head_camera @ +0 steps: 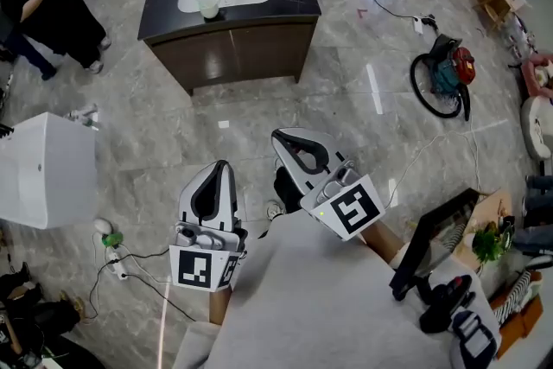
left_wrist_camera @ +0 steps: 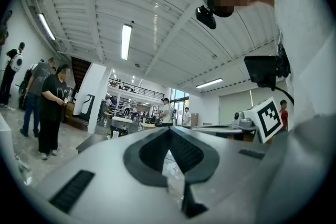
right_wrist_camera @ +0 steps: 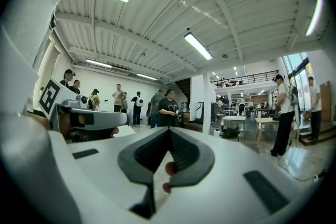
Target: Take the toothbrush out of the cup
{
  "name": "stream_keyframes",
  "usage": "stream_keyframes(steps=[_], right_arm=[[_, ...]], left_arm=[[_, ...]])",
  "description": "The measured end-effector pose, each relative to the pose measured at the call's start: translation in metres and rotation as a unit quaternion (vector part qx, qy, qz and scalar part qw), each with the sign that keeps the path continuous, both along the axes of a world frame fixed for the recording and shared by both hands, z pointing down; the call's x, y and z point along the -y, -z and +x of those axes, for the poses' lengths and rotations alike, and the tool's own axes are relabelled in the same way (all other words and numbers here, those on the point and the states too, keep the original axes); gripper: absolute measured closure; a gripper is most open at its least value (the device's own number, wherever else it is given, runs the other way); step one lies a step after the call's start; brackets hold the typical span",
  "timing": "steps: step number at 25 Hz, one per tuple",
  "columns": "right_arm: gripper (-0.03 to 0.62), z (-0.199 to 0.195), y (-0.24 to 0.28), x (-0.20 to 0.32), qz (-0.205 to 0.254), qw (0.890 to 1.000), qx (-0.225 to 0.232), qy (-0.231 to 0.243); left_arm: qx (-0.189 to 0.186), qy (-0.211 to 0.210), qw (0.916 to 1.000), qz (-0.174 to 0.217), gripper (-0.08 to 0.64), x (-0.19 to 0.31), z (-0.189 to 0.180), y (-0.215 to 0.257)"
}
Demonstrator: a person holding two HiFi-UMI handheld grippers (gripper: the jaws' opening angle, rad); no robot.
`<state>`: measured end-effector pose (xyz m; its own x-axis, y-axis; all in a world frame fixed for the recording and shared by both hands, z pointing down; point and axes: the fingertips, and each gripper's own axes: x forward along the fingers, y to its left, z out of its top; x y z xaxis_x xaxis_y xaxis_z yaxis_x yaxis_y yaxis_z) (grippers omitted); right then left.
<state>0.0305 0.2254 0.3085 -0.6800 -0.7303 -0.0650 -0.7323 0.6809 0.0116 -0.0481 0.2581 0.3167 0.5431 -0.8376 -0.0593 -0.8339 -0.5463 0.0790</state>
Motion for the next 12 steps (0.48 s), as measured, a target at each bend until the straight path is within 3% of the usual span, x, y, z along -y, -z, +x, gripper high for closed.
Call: stream_keyframes(steps=[3, 12], right_arm=[[0.588, -0.003, -0.012, 0.011, -0.013, 1.000, -0.025, 0.006], [0.588, -0.007, -0.033, 0.050, -0.022, 0.999, -0.035, 0.022]], left_arm=[[0.003, 0.014, 0.9999, 0.003, 0.555, 0.010, -0.013, -0.002], [0.012, 0.033, 0.9994, 0.006, 0.555, 0.048, -0.022, -0.014]])
